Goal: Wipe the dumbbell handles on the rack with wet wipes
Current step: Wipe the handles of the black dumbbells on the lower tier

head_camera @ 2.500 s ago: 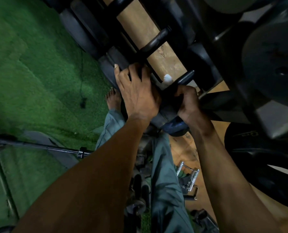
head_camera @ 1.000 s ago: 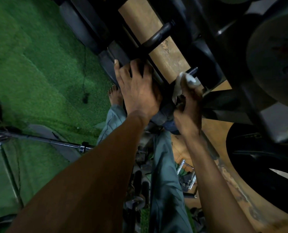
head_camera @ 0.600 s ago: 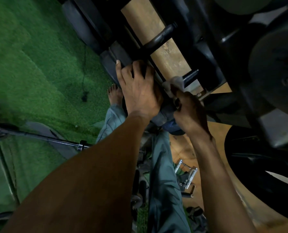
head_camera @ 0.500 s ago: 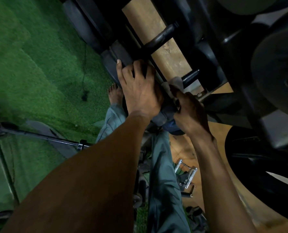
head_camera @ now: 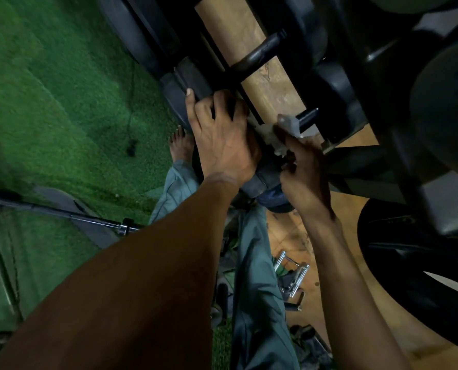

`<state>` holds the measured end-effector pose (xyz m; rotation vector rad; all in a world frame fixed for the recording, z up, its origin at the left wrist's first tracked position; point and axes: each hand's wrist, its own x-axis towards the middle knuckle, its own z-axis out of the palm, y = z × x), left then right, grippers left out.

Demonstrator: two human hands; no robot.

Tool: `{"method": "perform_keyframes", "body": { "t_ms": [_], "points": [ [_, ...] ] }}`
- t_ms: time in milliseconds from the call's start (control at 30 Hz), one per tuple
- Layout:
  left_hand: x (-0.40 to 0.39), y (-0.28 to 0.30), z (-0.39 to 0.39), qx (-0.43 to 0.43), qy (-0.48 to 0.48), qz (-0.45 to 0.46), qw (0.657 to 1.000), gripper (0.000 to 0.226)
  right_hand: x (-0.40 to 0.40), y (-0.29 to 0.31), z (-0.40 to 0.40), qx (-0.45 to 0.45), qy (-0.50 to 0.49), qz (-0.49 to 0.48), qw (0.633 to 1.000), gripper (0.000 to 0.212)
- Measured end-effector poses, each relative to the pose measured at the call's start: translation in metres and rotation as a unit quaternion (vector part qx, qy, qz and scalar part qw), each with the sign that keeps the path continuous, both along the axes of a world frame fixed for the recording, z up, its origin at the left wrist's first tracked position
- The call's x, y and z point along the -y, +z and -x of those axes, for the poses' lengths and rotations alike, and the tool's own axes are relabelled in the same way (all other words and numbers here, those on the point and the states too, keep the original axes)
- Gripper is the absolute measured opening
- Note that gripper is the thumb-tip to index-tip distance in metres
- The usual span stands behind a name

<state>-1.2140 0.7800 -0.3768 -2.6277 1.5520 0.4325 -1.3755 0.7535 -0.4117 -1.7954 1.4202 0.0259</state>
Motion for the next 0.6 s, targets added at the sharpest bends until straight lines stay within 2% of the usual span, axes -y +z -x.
{"method": "perform_keyframes", "body": {
  "t_ms": [100, 167, 200, 267, 300, 367, 433, 500, 533, 600],
  "points": [
    [-0.001, 0.0, -0.001, -0.001, 0.0, 0.008, 1.0, 0.057, -0.006, 0.011, -0.009, -0.003, -0.118, -0.032, 0.993, 0.093],
    [-0.001, -0.001, -0.001, -0.003, 0.0, 0.01, 1.0, 0.057, 0.001, 0.013, -0.013, 0.003, -0.175, -0.073, 0.982, 0.089],
    [-0.001, 0.0, -0.001, -0.003, -0.001, 0.008, 1.0, 0.057, 0.007, 0.011, -0.015, 0.024, -0.21, -0.089, 0.973, 0.078],
    [-0.001, 0.0, -0.001, -0.003, -0.003, 0.006, 1.0, 0.058, 0.023, 0.004, -0.022, 0.1, -0.313, -0.111, 0.938, 0.04],
    [-0.001, -0.001, -0.001, -0.004, -0.003, 0.005, 1.0, 0.059, 0.03, 0.001, -0.025, 0.152, -0.383, -0.14, 0.9, 0.03],
    [-0.001, -0.001, -0.001, -0.003, -0.005, 0.001, 1.0, 0.058, 0.044, 0.0, -0.026, 0.27, -0.482, -0.218, 0.804, 0.033],
    [-0.002, -0.002, -0.001, -0.004, -0.006, 0.003, 1.0, 0.056, 0.054, 0.0, -0.026, 0.348, -0.52, -0.295, 0.722, 0.041],
    [-0.002, -0.002, -0.001, -0.003, -0.007, 0.005, 1.0, 0.055, 0.06, -0.006, -0.024, 0.405, -0.565, -0.342, 0.633, 0.026],
    [-0.002, -0.002, -0.001, -0.002, -0.006, 0.006, 1.0, 0.054, 0.062, -0.01, -0.024, 0.425, -0.583, -0.351, 0.597, 0.025],
    [-0.002, -0.001, -0.001, -0.003, -0.005, 0.008, 1.0, 0.054, 0.063, -0.02, -0.023, 0.437, -0.605, -0.348, 0.568, 0.016]
  ]
}}
